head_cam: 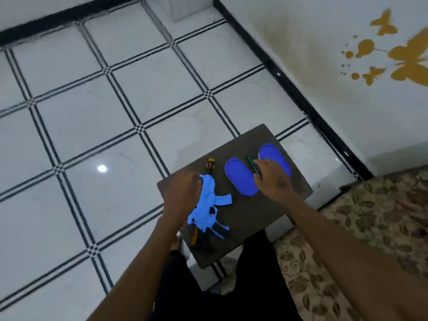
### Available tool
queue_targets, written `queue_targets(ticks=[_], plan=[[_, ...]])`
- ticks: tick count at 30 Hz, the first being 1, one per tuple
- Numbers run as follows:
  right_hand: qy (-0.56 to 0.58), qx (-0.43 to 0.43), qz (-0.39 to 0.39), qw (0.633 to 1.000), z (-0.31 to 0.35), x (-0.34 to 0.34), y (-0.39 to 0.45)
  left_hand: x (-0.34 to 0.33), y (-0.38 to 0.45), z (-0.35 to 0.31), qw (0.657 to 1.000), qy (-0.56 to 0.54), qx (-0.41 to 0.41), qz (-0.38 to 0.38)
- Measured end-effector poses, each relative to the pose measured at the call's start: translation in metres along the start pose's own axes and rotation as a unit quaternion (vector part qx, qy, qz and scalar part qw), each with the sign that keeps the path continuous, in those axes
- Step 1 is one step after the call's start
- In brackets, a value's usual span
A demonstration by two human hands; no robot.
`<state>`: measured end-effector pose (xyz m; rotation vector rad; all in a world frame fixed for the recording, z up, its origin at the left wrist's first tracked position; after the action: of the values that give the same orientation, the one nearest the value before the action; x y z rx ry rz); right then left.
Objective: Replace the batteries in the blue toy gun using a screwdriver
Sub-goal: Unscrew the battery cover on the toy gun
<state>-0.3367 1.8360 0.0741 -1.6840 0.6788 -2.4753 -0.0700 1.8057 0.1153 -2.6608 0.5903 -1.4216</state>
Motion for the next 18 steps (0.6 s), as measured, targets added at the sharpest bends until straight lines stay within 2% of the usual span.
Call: queue_targets(ticks=[6,7,13,18], plan=[[-0.021,0.094,0.000,0.995,-0.049,-0.056,0.107,-0.122,0.069,0.018,0.997,-0.014,0.072,-0.029],[-0.029,0.100,-0.009,0.995,-0.068,-0.081,0.129,-0.160,0.088,0.022,0.997,-0.018,0.064,-0.044],[-0.029,0.174,-0.080,0.981,-0.060,-0.111,0.176,-0.205,0.136,0.026,0.994,-0.007,-0.020,-0.109],[-0.067,0.206,-0.101,0.971,-0.058,-0.143,0.210,-0.229,0.149,0.052,0.983,-0.021,-0.056,-0.175]])
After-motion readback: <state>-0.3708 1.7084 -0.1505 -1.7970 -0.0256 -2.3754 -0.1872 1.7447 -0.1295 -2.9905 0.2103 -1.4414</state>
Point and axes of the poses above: each hand's wrist, its own y-axis towards the middle knuckle, its own x-axis out of the back of the hand, z = x × y, the point moved 5 cm from there along y, towards the middle knuckle, and after that the axes turned 1 degree about z, right-handed, at the moved point
